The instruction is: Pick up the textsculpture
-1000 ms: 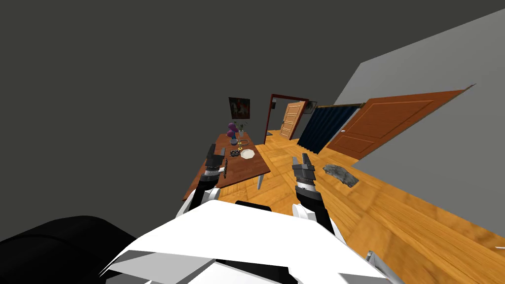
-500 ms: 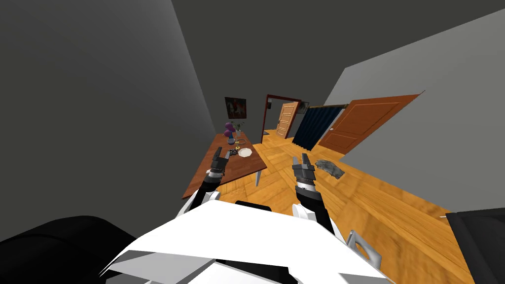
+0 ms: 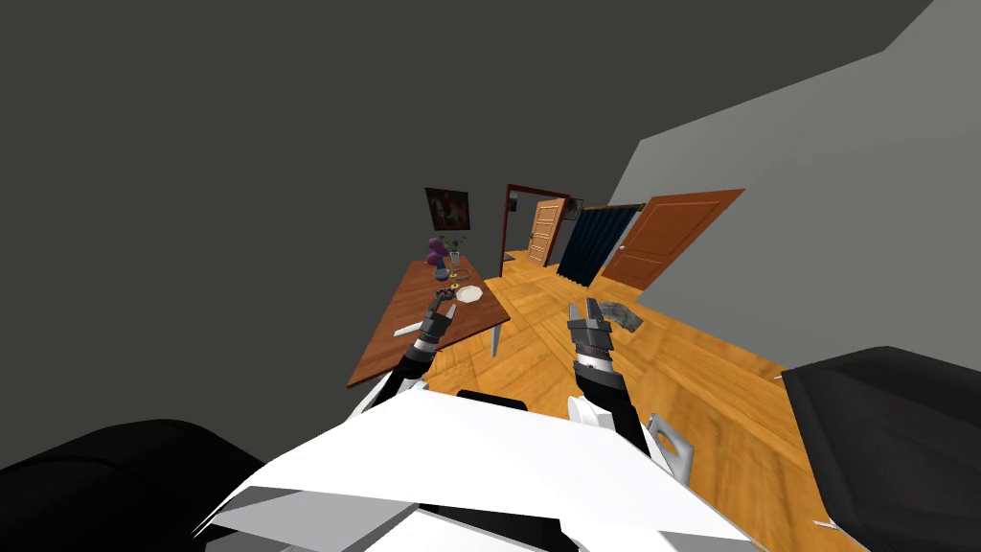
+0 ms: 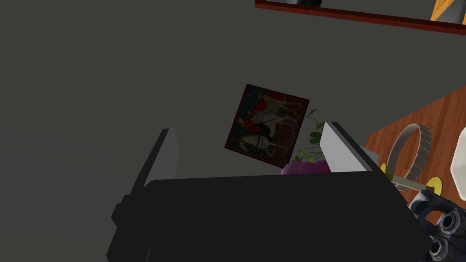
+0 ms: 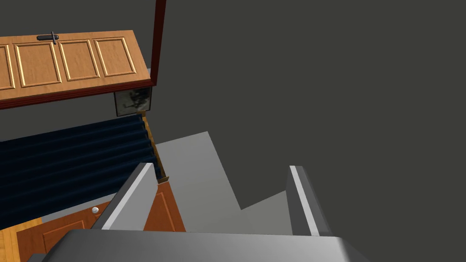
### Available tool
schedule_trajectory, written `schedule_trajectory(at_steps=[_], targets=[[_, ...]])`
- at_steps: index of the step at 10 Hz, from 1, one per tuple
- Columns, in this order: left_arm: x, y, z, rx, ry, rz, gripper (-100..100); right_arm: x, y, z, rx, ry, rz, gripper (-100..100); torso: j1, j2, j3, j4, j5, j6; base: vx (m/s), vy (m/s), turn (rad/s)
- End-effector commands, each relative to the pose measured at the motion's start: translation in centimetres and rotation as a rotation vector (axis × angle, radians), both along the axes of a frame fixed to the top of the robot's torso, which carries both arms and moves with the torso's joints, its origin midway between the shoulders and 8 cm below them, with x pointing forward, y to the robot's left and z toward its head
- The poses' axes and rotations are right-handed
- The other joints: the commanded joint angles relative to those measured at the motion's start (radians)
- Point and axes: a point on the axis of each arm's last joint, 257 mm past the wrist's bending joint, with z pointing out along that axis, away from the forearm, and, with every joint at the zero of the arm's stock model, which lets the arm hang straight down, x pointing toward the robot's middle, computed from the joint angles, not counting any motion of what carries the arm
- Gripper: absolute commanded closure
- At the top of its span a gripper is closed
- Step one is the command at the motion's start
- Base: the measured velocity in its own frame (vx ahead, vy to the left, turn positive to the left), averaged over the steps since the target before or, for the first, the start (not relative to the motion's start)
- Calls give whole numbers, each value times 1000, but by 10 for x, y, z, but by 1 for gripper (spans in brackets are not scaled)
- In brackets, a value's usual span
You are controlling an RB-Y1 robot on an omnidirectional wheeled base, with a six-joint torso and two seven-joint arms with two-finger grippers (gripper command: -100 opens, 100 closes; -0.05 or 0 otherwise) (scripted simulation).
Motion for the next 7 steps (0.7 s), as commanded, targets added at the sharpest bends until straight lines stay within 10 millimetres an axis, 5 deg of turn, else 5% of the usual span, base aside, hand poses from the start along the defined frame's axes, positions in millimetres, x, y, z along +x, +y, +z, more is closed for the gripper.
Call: schedule_trajectory(at_steps=[1,2,6,7], targets=[[0,-8,-22,-13,64,-48,-100,0,0,0,0,0,0,0,0,0,0,0,0,0,-73,-28,-149],[-1,-8,-23,-5,66,-52,-100,0,0,0,0,0,0,0,0,-1,-1,0,0,0,-53,-20,-77],[-11,-28,-94,-29,260,-164,-100,0,0,0,0,0,0,0,1,-1,-1,0,0,0,-66,-27,-180],[-12,-27,-95,-17,263,-169,-100,0,0,0,0,0,0,0,0,-2,-1,-1,0,0,-30,-35,-85]])
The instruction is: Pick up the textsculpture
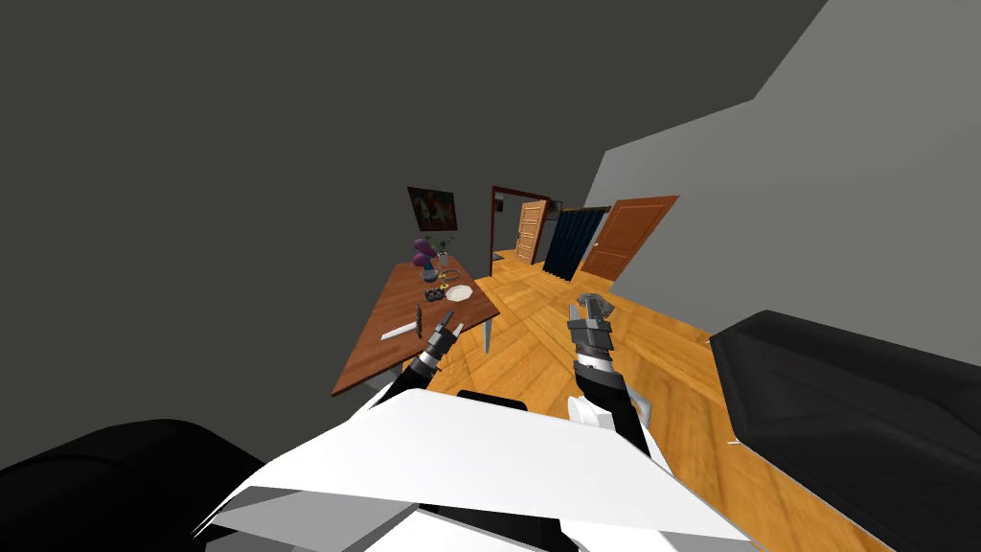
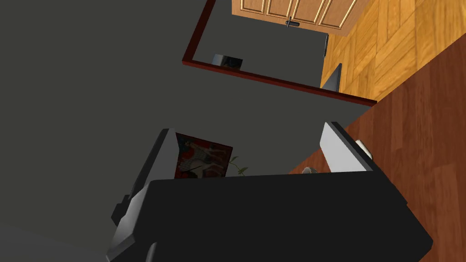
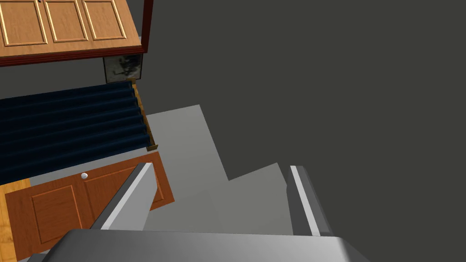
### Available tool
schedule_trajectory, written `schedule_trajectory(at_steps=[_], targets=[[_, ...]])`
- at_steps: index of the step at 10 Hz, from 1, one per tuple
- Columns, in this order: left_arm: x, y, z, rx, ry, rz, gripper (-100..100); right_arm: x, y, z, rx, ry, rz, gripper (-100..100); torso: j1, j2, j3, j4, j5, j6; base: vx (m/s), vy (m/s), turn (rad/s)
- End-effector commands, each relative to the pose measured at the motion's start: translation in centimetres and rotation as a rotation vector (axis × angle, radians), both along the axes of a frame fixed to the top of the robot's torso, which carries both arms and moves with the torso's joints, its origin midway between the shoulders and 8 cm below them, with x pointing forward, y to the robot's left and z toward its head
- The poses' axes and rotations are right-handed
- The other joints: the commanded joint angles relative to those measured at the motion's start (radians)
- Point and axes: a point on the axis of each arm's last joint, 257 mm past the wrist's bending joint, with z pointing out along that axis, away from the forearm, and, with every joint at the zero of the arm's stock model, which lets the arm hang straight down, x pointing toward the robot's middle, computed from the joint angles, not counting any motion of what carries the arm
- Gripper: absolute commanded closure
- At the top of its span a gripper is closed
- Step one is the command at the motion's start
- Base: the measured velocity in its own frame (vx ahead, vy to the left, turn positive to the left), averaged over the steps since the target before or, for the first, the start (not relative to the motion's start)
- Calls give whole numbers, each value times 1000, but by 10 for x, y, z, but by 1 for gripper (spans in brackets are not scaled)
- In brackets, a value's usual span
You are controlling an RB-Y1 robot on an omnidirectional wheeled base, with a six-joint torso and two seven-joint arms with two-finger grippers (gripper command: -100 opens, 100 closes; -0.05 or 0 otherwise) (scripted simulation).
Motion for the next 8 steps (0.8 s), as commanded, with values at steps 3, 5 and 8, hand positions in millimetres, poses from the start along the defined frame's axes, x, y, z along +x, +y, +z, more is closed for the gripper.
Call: schedule_trajectory(at_steps=[3,5,8], targets=[[-20,-8,-57,-2,158,-71,-100,0,0,0,0,0,0,0,1,-1,-1,0,0,0,-24,-25,-160],[-33,-4,-89,20,244,-99,-100,0,0,0,0,0,0,0,2,-1,-1,0,0,0,-14,-15,-149],[-49,-2,-119,32,330,-126,-100,0,0,0,0,0,0,0,2,-2,-1,-1,0,0,-3,-10,-135]])
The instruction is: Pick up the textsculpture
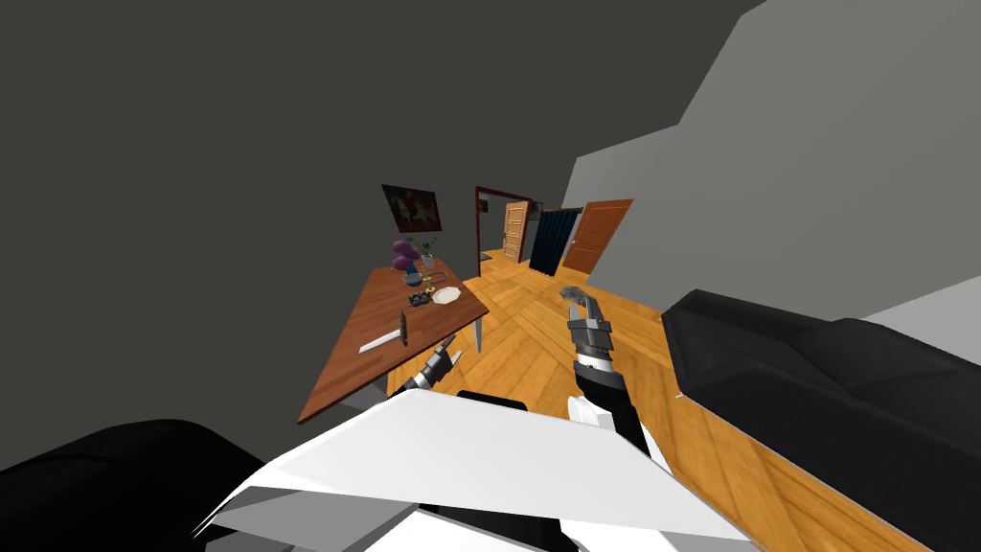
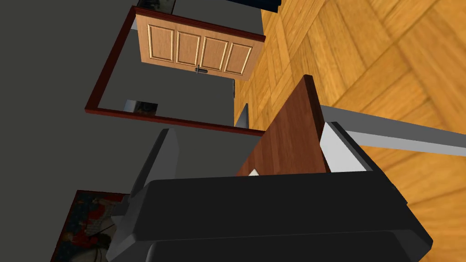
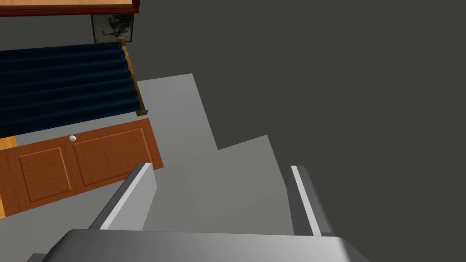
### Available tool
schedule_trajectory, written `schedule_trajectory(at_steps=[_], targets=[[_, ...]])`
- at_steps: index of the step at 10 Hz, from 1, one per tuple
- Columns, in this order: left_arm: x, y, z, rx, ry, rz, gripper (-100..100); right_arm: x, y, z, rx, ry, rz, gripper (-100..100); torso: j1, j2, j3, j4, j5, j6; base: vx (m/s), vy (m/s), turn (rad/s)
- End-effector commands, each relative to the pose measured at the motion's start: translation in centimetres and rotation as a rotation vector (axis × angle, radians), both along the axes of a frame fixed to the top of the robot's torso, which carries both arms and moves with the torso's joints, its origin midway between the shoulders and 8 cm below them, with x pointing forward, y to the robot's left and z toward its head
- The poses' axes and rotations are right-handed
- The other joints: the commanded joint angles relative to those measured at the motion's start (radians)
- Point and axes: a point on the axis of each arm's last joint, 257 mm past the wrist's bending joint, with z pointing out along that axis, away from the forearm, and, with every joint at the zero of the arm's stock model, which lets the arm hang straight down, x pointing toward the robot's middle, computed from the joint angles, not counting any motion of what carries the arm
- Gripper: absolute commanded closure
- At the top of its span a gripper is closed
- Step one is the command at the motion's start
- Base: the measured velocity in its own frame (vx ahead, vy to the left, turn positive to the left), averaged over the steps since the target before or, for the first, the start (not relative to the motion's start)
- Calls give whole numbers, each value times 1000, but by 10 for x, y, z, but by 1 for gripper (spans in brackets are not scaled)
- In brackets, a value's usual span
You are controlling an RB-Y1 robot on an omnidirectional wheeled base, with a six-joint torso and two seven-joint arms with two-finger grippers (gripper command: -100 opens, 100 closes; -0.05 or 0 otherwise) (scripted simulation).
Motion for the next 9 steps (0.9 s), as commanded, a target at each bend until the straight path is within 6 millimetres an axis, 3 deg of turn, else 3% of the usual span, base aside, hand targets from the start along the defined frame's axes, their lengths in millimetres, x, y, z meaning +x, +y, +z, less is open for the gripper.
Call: schedule_trajectory(at_steps=[1,2,3,4,5,6,7,8,9], targets=[[-18,5,-32,16,88,-25,-100,0,0,0,0,0,0,0,0,0,0,0,0,0,8,-9,-179],[-20,6,-36,21,98,-26,-100,0,0,0,0,0,0,0,0,0,0,0,0,0,10,-3,-131],[-39,13,-64,34,181,-40,-100,0,0,0,0,0,0,0,0,-1,0,0,0,0,18,-2,-253],[-40,15,-65,42,183,-44,-100,0,0,0,0,0,0,0,0,-1,-1,0,0,1,18,3,-111],[-61,21,-91,51,266,-52,-100,0,0,0,0,0,0,0,1,-1,-1,0,0,0,30,-5,-222],[-63,27,-92,67,269,-59,-100,0,0,0,0,0,0,0,1,-2,-1,0,0,0,26,5,-98],[-87,39,-117,89,354,-67,-100,0,0,0,0,0,0,0,1,-2,-1,0,0,0,39,5,-198],[-87,41,-117,95,355,-69,-100,0,0,0,0,0,0,0,1,-2,-1,-1,0,0,29,10,-126],[-113,55,-140,115,437,-73,-100,0,0,0,0,0,0,0,1,-2,-1,0,0,0,37,9,-248]])
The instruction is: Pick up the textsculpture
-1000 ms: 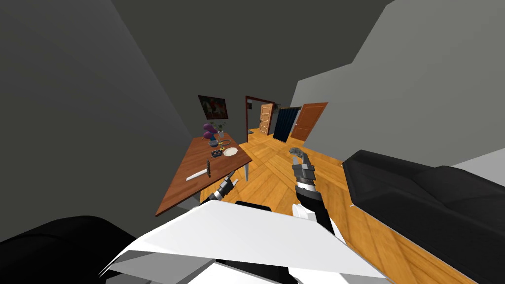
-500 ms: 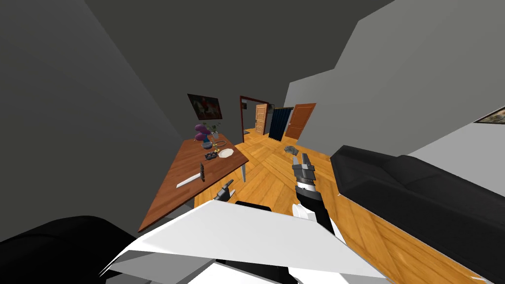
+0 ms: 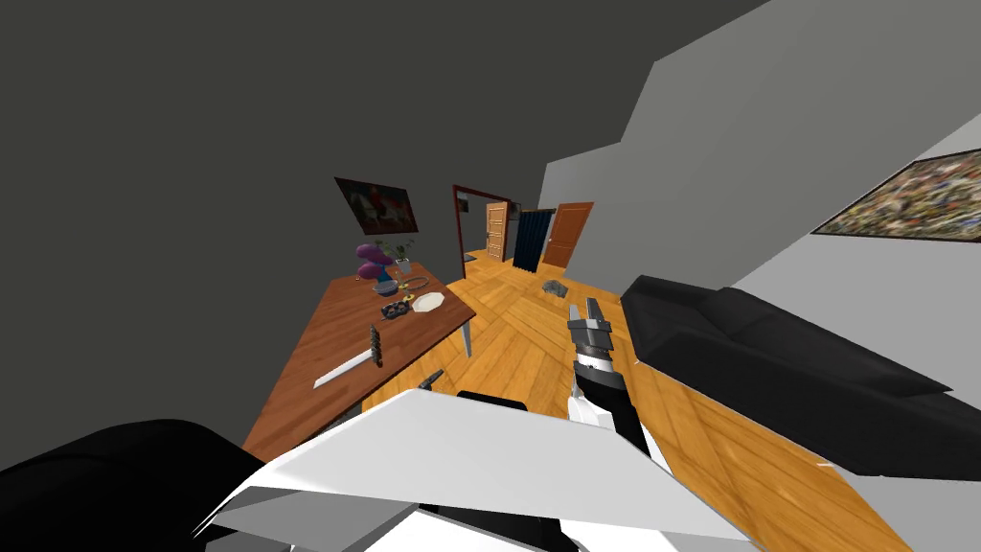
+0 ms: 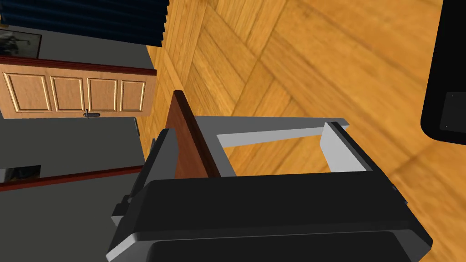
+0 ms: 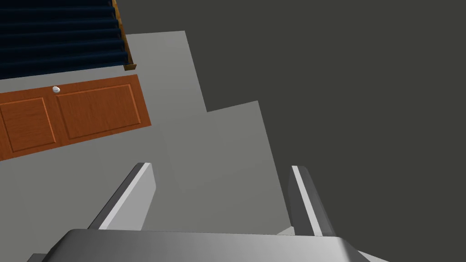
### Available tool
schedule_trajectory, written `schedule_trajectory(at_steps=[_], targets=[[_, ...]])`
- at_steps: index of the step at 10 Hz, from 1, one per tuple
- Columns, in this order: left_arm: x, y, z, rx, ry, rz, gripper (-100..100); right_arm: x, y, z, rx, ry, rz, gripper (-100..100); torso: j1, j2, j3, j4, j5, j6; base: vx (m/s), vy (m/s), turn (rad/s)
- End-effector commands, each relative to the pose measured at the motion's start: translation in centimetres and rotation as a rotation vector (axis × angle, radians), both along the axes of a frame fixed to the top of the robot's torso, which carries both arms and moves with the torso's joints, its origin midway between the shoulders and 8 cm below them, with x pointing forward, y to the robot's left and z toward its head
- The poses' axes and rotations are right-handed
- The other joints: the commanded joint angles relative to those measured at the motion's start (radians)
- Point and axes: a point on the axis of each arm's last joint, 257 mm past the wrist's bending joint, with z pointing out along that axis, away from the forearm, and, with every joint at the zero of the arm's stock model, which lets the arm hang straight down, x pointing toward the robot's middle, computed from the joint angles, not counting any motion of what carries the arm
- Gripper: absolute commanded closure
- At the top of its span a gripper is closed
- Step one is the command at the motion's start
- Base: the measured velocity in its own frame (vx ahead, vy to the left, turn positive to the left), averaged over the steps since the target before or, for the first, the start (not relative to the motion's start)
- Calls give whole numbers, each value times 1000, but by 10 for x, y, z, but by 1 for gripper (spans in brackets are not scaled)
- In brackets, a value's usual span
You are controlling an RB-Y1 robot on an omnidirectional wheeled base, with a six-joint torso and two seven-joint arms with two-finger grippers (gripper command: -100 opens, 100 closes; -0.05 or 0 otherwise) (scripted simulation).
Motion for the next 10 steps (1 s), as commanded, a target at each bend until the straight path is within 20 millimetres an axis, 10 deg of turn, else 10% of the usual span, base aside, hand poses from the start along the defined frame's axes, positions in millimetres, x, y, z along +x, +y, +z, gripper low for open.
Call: schedule_trajectory(at_steps=[1,10], targets=[[-12,12,-9,23,44,-8,-100,0,0,0,0,0,0,0,0,0,0,0,0,0,30,16,-90],[-153,133,-77,226,427,-22,-100,0,0,0,0,0,0,0,2,-3,-2,-1,0,0,54,22,-173]])
